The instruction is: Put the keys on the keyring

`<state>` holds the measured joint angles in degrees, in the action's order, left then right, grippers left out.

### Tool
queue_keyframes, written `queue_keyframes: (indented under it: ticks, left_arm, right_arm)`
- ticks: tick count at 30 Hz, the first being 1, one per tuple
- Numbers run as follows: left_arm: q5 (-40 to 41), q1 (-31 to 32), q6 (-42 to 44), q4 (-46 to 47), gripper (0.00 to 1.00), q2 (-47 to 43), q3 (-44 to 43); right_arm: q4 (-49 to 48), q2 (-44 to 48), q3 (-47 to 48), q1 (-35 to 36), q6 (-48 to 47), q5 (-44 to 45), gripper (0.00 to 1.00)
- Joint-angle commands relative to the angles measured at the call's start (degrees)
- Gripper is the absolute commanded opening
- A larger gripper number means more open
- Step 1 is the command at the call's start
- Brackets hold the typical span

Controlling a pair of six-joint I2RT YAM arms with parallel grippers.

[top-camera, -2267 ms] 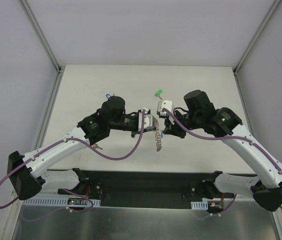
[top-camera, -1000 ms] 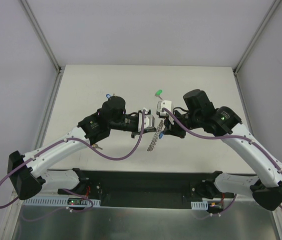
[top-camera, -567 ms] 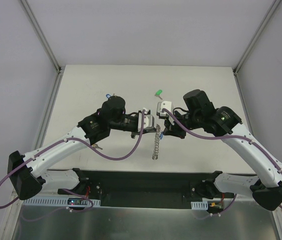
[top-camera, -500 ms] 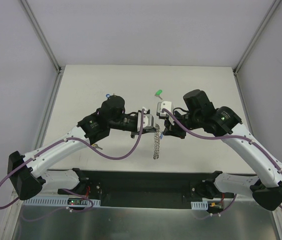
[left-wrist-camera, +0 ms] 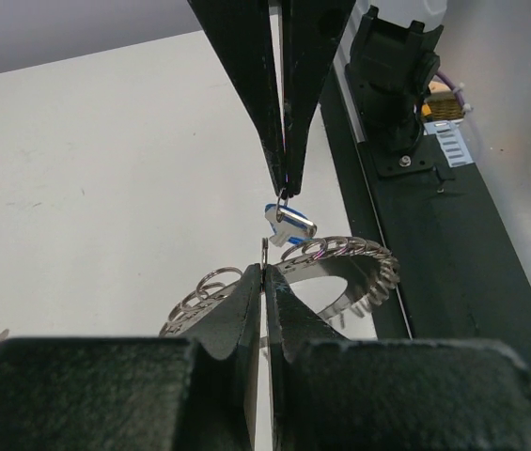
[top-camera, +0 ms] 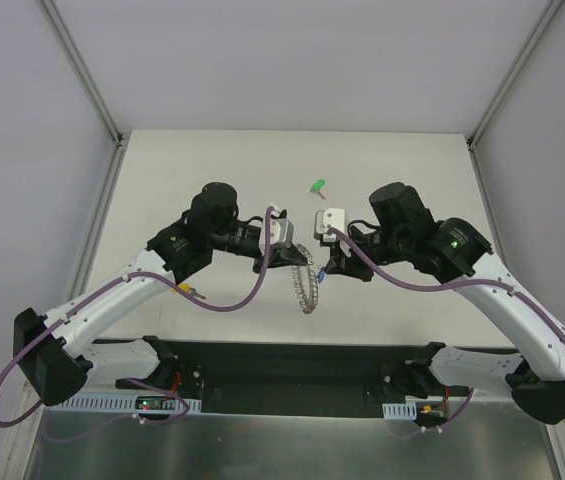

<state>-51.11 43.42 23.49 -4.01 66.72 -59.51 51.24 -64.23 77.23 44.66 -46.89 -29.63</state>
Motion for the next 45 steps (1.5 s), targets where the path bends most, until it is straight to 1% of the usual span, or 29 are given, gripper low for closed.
queue_keyframes:
  ticks: [1,15,33,45]
  left_arm:
    - [-5.7,-0.3,-1.2,3.7,0.00,-1.9,-0.3]
    - [-7.4,-0.2,-2.0,3.7,0.00,-1.2,-0.5]
    - [-9.0,-0.3,-2.2,3.7,0.00,0.4,-1.3]
    - [-9.2,-0.7,-2.3,3.7,0.00,0.3,-1.4]
  right_arm:
    - [-0.3,1.0,2.7,2.2,-1.9,-0.9,0.01]
    - [0.3,0.8,3.4,4.0,-2.9,3.3,0.01]
    - [0.9,-0.1,4.2,4.6,-3.3,1.9,0.01]
    - [1.4,0.6,3.5,4.7,-3.2,2.8,0.01]
